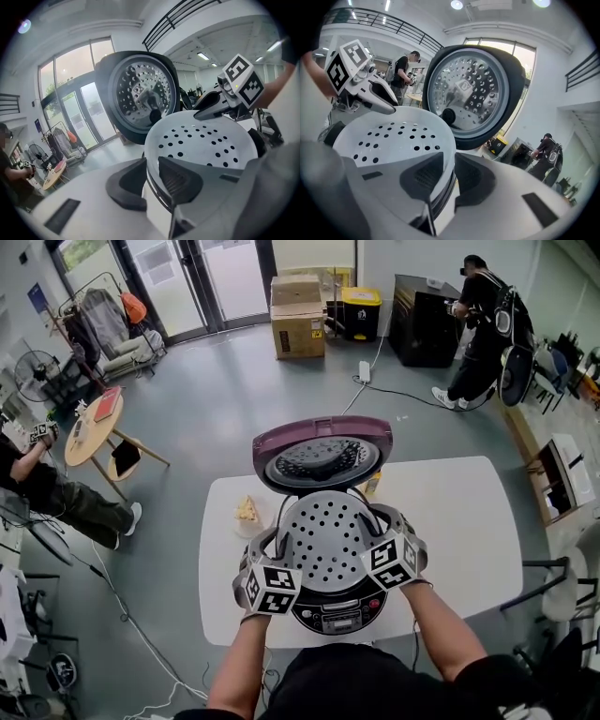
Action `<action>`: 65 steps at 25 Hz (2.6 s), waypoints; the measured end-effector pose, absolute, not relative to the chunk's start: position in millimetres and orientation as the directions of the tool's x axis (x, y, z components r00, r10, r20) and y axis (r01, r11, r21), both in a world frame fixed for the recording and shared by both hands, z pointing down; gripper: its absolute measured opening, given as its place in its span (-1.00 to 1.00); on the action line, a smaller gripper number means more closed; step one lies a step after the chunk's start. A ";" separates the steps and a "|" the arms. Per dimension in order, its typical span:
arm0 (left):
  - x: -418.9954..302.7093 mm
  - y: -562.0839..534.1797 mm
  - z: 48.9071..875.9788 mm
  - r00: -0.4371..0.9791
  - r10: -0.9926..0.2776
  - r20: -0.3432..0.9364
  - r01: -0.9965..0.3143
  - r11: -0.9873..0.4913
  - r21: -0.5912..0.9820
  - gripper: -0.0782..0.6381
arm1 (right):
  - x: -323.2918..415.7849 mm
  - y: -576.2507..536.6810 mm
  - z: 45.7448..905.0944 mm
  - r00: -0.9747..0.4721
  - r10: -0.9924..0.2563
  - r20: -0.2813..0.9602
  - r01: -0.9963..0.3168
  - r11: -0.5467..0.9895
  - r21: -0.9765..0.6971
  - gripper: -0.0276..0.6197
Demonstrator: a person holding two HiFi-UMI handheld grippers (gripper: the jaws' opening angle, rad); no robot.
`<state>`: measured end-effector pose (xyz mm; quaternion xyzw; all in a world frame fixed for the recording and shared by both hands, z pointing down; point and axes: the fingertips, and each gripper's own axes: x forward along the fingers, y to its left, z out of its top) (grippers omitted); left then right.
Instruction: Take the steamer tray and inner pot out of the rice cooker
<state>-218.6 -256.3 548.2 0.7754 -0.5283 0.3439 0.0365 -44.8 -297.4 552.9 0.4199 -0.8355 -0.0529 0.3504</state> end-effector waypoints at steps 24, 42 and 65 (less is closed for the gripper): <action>-192.9 -244.2 461.9 0.304 -0.839 0.452 -0.789 -0.487 -0.374 -0.56 | -15.6 -268.4 467.3 -0.336 -0.849 0.407 -0.733 0.507 0.453 -0.68; -8.8 -268.9 459.8 0.234 -0.864 0.446 -0.836 -0.413 -0.362 -0.57 | 166.6 -305.2 461.4 -0.378 -0.840 0.390 -0.701 0.535 0.471 -0.69; 114.8 -337.9 589.8 0.231 -0.773 0.590 -0.887 -0.417 -0.198 -0.60 | 291.8 -374.6 594.2 -0.371 -0.739 0.562 -0.691 0.624 0.365 -0.70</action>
